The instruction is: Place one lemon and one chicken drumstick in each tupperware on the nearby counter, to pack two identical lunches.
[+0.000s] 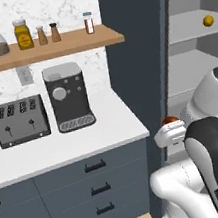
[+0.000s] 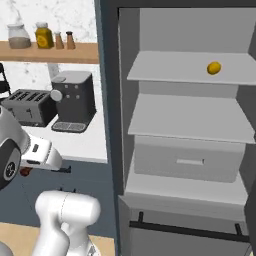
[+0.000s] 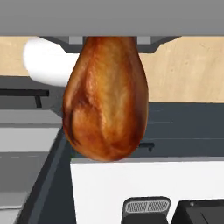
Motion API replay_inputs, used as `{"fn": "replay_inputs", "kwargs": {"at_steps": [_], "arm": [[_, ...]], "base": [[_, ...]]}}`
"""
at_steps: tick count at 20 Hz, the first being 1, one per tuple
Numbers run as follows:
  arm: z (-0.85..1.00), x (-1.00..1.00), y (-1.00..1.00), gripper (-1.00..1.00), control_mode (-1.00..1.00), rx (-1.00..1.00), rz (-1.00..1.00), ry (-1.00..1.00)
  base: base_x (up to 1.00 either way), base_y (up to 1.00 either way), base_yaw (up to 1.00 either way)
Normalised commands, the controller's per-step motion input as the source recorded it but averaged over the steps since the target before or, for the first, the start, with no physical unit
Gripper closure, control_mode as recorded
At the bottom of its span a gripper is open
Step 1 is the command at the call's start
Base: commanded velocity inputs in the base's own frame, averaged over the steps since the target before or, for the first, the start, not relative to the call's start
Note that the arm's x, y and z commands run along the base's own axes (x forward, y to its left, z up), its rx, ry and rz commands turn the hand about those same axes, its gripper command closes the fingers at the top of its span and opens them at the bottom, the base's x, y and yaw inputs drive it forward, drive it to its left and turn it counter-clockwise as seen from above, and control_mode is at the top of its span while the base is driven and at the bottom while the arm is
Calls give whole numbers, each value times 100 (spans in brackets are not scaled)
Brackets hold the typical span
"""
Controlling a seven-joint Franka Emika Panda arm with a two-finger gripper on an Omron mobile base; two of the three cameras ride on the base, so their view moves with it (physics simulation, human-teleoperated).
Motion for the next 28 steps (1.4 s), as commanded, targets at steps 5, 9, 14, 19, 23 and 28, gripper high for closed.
{"fn": "replay_inputs", "kwargs": {"at_steps": [5, 9, 14, 19, 23, 28], "arm": [[0, 0, 0, 100, 100, 0, 0, 0], [0, 0, 0, 100, 100, 0, 0, 0], [0, 0, 0, 100, 100, 0, 0, 0], [0, 0, 0, 100, 100, 0, 0, 0], [0, 0, 0, 100, 100, 0, 0, 0], [0, 0, 0, 100, 100, 0, 0, 0]], "base": [[0, 100, 32], [7, 100, 28], [37, 100, 10], [48, 100, 4], [58, 100, 0], [45, 100, -1]]}}
